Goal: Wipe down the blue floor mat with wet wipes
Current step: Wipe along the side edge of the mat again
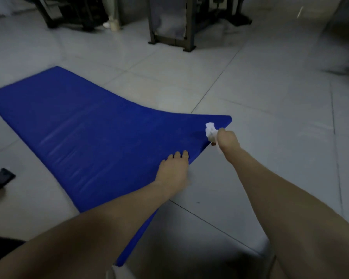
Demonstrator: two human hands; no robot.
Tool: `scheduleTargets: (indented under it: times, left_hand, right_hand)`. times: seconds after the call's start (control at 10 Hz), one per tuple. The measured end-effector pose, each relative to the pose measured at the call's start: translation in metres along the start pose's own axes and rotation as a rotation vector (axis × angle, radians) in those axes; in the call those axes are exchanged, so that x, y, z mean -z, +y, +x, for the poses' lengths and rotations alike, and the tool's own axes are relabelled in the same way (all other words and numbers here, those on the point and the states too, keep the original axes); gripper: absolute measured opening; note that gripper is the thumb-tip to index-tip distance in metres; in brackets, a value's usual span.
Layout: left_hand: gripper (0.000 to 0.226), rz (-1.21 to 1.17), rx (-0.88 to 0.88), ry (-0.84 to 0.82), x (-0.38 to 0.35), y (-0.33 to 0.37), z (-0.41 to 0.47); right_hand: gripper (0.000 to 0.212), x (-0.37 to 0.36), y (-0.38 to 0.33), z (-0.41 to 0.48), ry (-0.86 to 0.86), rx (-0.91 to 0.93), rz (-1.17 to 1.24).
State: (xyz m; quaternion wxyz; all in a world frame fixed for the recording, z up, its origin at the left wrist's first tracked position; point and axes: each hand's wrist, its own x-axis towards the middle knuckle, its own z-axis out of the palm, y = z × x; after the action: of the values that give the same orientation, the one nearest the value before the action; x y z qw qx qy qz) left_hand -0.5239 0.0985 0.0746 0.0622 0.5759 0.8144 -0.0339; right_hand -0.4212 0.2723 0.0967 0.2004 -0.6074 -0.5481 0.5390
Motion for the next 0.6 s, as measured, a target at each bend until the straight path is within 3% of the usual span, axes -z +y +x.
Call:
scheduleTargets:
  times: [0.1,0.2,0.3,0.4,0.6]
  left_hand:
    - [0.072,-0.077,-0.024,0.016,0.030,-0.010,-0.022]
    - [0.064,-0.171,-0.061,0.076,0.050,-0.026,-0.035]
    - [0.053,-0.254,-0.104,0.096,0.077,-0.044,-0.057]
    - [0.046,-0.285,-0.156,0.133,0.102,-0.064,-0.072]
    - [0.080,-0.096,0.085,0.157,0.127,-0.049,-0.088]
  right_hand:
    - [0.058,0.000,-0.018,-0.022,-0.109,-0.009,0.031]
    - [0.064,-0.006,-0.044,-0.050,-0.320,-0.065,0.240]
    - [0.057,-0.016,-0.056,-0.066,-0.338,-0.109,0.308]
    - [0.033,-0.029,-0.069,-0.077,-0.235,-0.133,0.348]
    - [0.026,-0.023,-0.124,-0.099,-0.147,0.001,0.526]
